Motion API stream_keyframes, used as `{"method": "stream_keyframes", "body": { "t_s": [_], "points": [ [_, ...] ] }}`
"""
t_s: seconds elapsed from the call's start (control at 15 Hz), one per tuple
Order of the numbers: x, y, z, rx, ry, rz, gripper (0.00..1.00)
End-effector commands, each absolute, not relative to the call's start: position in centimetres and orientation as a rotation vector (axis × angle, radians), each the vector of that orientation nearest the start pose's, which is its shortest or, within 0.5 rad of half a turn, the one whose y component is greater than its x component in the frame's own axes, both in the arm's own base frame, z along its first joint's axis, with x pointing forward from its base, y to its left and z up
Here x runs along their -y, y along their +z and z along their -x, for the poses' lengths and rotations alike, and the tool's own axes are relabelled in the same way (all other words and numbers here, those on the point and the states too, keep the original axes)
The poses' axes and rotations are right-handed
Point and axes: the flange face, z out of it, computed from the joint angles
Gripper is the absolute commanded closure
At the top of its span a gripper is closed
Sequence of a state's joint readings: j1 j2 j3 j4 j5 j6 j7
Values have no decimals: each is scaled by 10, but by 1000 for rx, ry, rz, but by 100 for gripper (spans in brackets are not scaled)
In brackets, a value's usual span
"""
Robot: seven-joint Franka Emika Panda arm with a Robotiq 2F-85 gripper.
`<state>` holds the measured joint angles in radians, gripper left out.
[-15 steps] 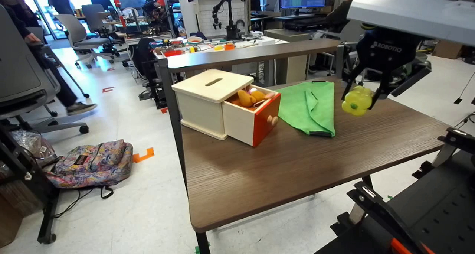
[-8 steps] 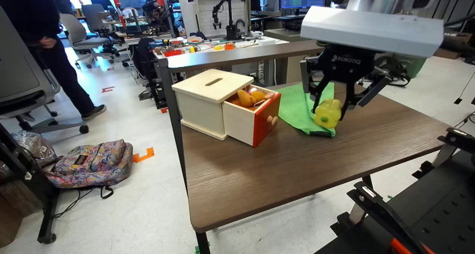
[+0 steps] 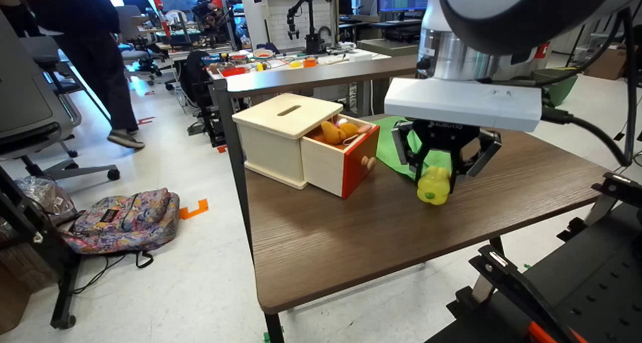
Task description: Move the yellow pepper to the left
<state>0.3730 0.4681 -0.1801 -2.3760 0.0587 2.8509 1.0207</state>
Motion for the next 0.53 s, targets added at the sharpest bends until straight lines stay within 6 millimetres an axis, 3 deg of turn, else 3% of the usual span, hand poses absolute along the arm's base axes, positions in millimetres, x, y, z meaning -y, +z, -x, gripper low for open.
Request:
{"method": "stream_keyframes", "body": {
  "t_s": [0.0,0.2,0.27,0.33,0.47],
  "points": [
    [-83,116,-502,-1335,-57,2932,78],
    [-83,117,-507,-1341,-69,2924,78],
    [-82,117,-508,-1343,-70,2921,28],
    [-82,118,-509,-1345,-74,2920,27],
    [-81,118,-509,-1345,-75,2918,14]
  ]
}}
